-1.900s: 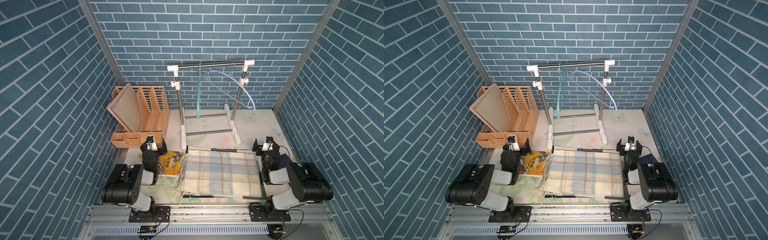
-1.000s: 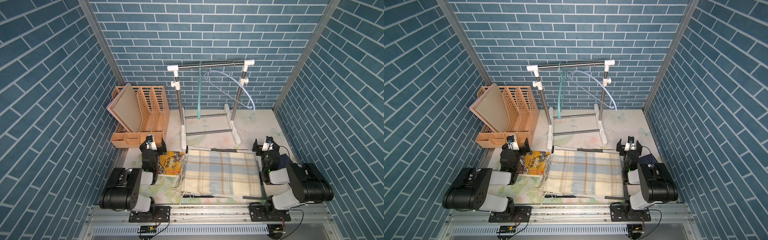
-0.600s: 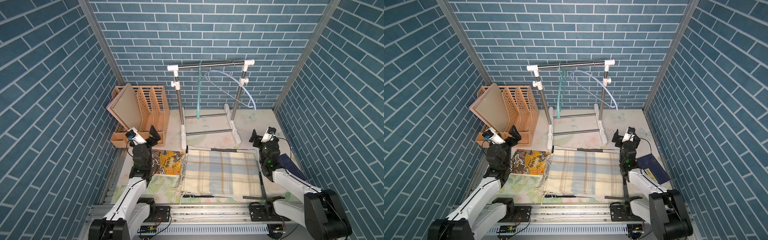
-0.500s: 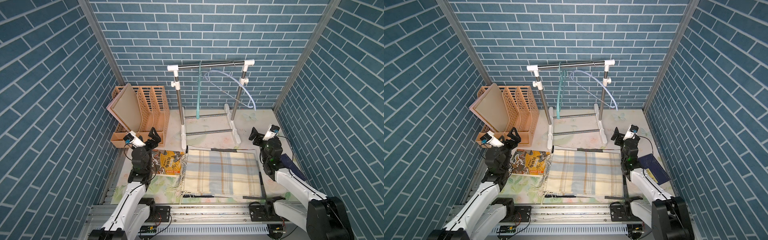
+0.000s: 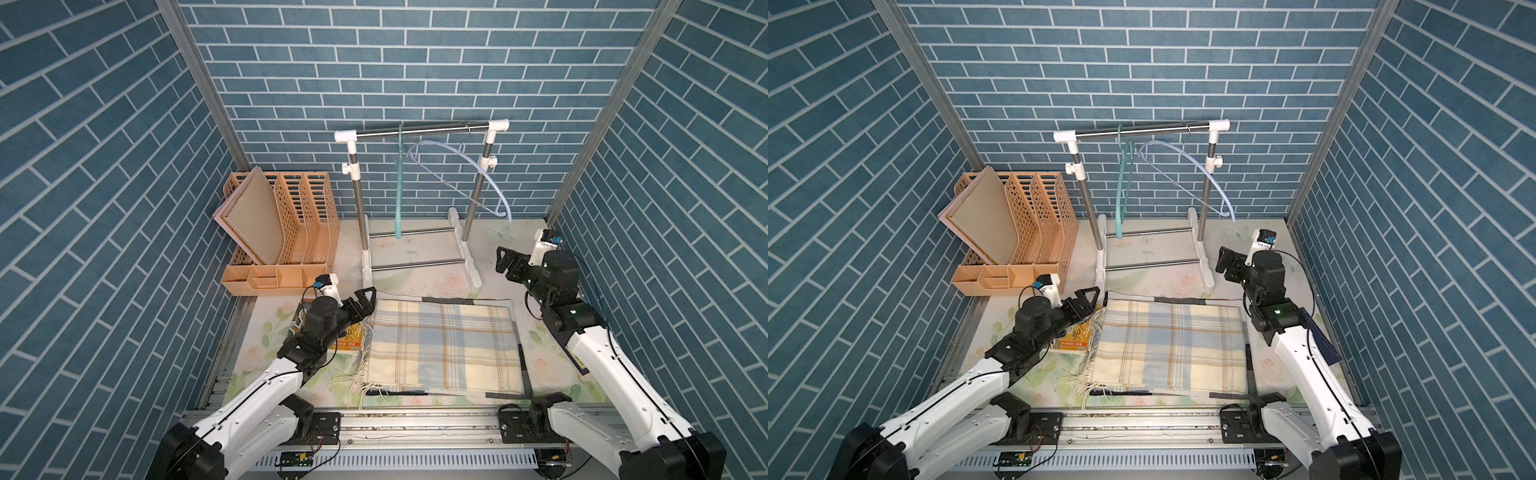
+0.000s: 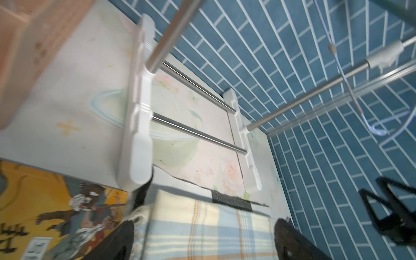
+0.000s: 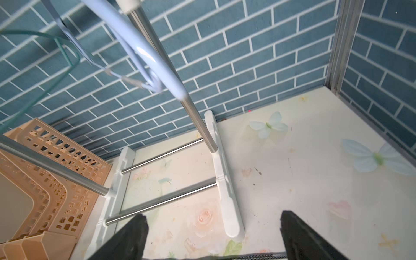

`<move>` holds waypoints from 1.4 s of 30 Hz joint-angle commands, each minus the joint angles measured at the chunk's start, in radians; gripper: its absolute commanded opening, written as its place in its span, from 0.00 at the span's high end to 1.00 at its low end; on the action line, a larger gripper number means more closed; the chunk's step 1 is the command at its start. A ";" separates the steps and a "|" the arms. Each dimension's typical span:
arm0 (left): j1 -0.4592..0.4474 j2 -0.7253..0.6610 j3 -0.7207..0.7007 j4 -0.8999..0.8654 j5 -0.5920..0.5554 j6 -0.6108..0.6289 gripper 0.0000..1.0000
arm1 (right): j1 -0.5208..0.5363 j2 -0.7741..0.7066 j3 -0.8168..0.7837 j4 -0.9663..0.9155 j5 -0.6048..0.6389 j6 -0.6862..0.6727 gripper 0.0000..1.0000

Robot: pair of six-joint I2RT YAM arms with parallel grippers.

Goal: Hang the scarf on the hanger
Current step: Pick up the hanger from the clothesline.

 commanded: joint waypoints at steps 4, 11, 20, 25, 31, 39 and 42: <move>-0.087 0.104 0.029 0.072 0.038 0.081 0.00 | 0.043 0.170 0.358 -0.298 0.101 -0.179 0.09; -0.135 0.228 0.031 0.164 0.079 0.121 0.01 | 0.049 0.384 0.675 -0.294 0.061 -0.329 0.14; -0.193 0.340 0.008 0.291 0.133 0.129 0.00 | 0.048 0.658 1.042 -0.326 -0.120 -0.506 0.14; -0.219 0.380 0.021 0.322 0.143 0.159 0.00 | 0.048 0.766 1.164 -0.311 -0.144 -0.504 0.14; -0.224 0.422 0.022 0.340 0.149 0.184 0.00 | 0.047 0.856 1.252 -0.302 -0.196 -0.495 0.17; -0.228 0.460 0.026 0.357 0.159 0.183 0.00 | 0.048 0.881 1.251 -0.306 -0.241 -0.492 0.30; -0.230 0.463 0.025 0.360 0.155 0.181 0.00 | 0.048 0.880 1.248 -0.303 -0.255 -0.488 0.39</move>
